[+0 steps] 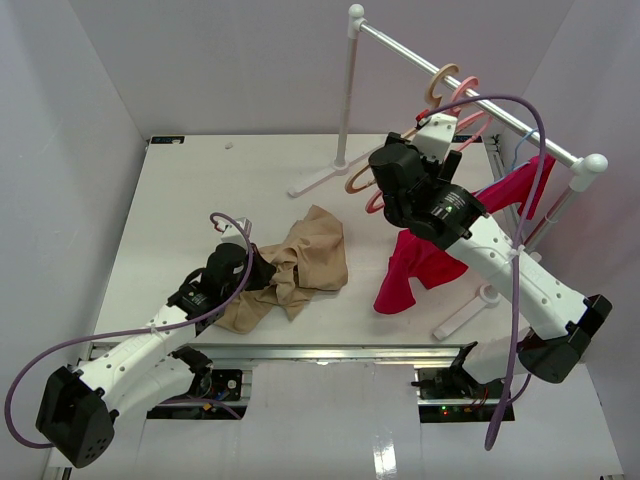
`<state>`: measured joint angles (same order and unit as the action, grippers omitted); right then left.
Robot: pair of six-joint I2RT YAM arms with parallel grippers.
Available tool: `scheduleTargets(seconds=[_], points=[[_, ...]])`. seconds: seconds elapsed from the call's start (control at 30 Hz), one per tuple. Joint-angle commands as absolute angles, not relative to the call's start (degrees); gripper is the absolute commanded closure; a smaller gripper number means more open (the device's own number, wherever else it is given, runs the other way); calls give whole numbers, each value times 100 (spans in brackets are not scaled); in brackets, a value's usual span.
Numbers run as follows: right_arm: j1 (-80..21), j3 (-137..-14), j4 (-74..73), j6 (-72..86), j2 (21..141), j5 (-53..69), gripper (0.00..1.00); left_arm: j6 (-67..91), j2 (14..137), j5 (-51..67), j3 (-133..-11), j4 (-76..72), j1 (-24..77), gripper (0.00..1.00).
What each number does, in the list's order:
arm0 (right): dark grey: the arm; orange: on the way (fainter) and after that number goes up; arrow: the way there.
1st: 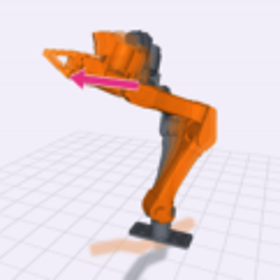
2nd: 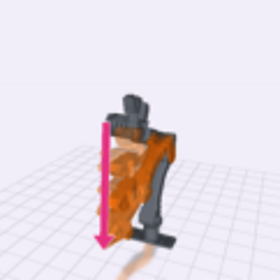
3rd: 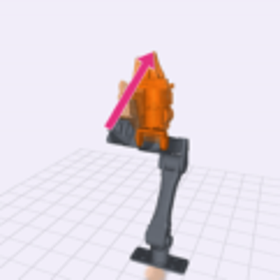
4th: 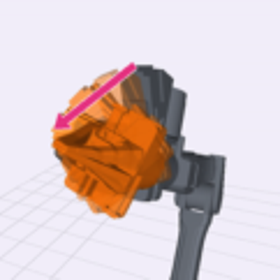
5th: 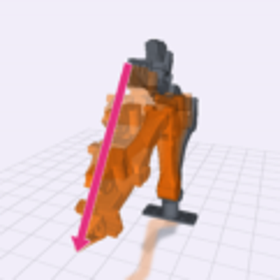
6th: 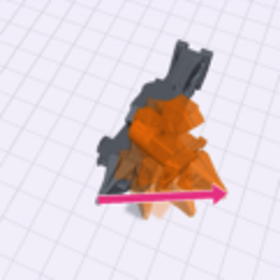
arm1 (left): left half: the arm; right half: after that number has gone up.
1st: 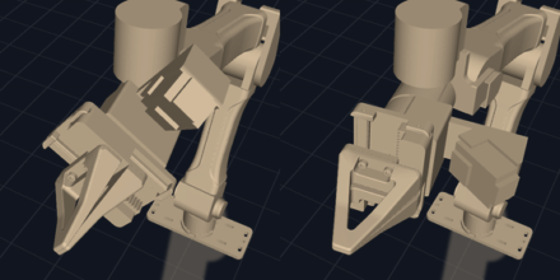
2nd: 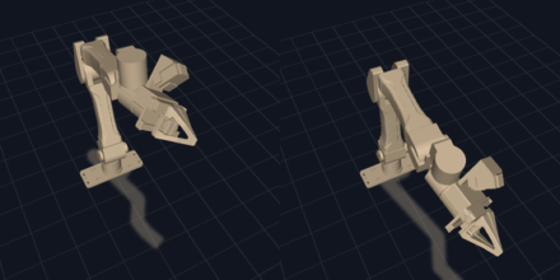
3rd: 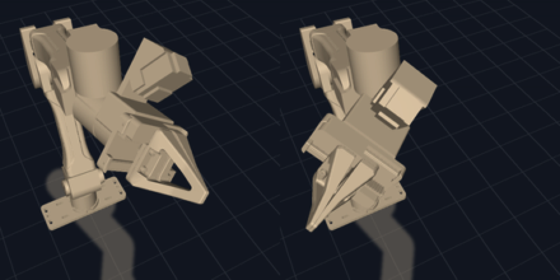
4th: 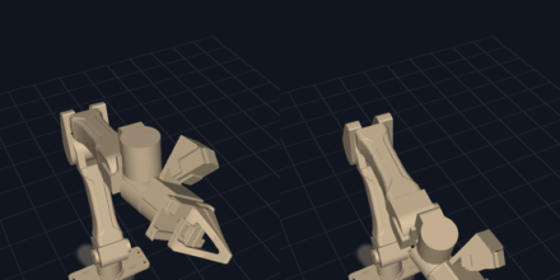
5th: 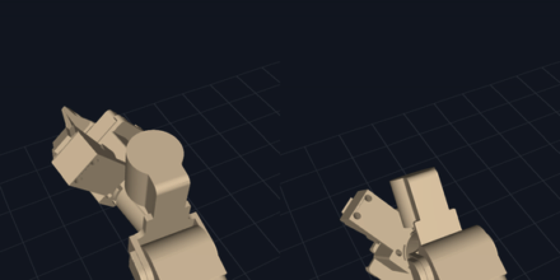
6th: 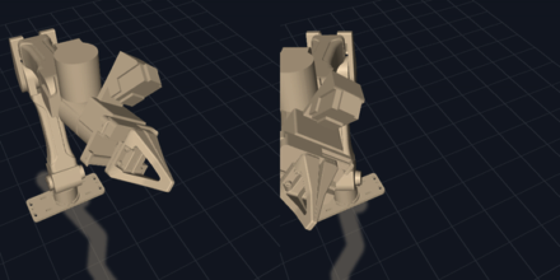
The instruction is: Place the t-shirt on the hanger
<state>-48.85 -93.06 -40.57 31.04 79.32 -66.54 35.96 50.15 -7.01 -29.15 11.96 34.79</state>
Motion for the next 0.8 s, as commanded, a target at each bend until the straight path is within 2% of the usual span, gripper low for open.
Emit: scheduleTargets(seconds=[0.0,0.13,0.2,0.23,0.5,0.6,0.77], points=[[-4657,-9046,-3691,3424,7883,-6666,20,3533,4931,-686,-2901,1126,3534,100],[-4551,-8875,-3700,3533,7826,-6566,30,3533,4904,-694,-2900,1151,3551,100],[-4527,-8867,-3691,3494,7804,-6564,43,3542,4847,-717,-2892,1160,3561,100],[-4526,-8898,-3691,3437,7798,-6559,46,3542,4826,-737,-2892,1160,3566,100],[-4535,-9170,-3756,3148,7690,-6495,61,3542,4834,-756,-2909,1187,3577,100],[-4526,-9317,-3936,3134,7735,-6504,77,3549,4827,-747,-2906,1190,3580,100],[-4526,-9649,-4245,3094,7847,-6521,91,3551,4812,-769,-2900,1199,3586,100]])
